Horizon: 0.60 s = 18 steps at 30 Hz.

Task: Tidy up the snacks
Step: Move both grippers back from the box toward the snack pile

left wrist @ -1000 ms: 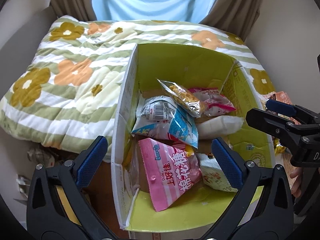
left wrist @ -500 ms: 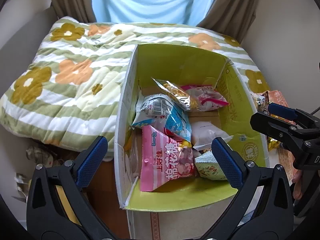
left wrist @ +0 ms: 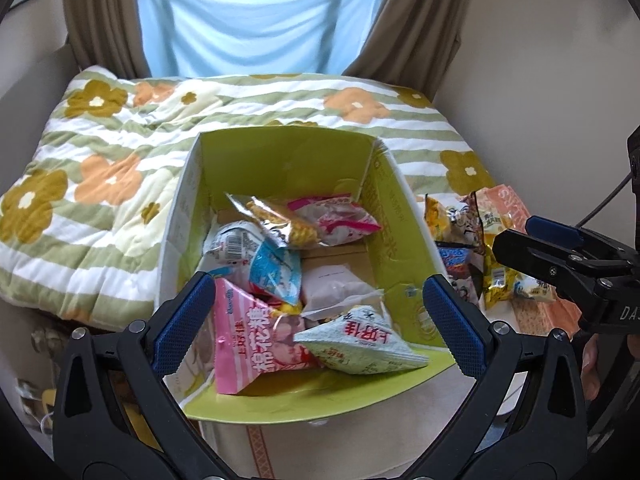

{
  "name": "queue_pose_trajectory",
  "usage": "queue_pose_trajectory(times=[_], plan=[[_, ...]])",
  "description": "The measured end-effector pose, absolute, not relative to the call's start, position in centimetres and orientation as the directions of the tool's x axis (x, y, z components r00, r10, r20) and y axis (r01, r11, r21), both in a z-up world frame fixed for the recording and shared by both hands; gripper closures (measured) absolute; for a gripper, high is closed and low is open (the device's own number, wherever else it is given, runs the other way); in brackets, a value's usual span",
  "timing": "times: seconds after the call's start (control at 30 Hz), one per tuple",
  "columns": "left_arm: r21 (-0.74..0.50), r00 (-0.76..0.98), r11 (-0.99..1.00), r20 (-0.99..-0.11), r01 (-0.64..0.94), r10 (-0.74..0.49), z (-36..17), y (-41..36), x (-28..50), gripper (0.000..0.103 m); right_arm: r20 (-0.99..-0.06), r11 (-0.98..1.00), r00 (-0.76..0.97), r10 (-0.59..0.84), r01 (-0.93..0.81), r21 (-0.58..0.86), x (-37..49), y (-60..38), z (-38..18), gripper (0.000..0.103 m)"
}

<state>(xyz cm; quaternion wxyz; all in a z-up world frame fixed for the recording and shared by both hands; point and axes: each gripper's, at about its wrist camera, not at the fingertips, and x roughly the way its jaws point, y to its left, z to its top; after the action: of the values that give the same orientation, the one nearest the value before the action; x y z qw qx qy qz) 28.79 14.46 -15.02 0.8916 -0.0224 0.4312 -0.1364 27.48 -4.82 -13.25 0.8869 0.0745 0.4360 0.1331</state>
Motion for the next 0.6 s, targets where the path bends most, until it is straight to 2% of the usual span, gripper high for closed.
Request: queue_pose_trajectory(times=[0.47,0.6], plan=[[-0.185,0.577,0.949,-0.758,0.257,-0.304,-14.7,-2.0,26.5,0.000,-0.790,0.982,0.603,0.114,0.050,0.180,23.5,-24.3,-12.6,0.007],[-0.190,0.562,0.946,-0.767,0.263,-0.310,-15.2,-6.5,26.2,0.000,-0.806,0.975,0.575,0.140,0.061,0.213,23.2,-28.8,-13.8,0.007]])
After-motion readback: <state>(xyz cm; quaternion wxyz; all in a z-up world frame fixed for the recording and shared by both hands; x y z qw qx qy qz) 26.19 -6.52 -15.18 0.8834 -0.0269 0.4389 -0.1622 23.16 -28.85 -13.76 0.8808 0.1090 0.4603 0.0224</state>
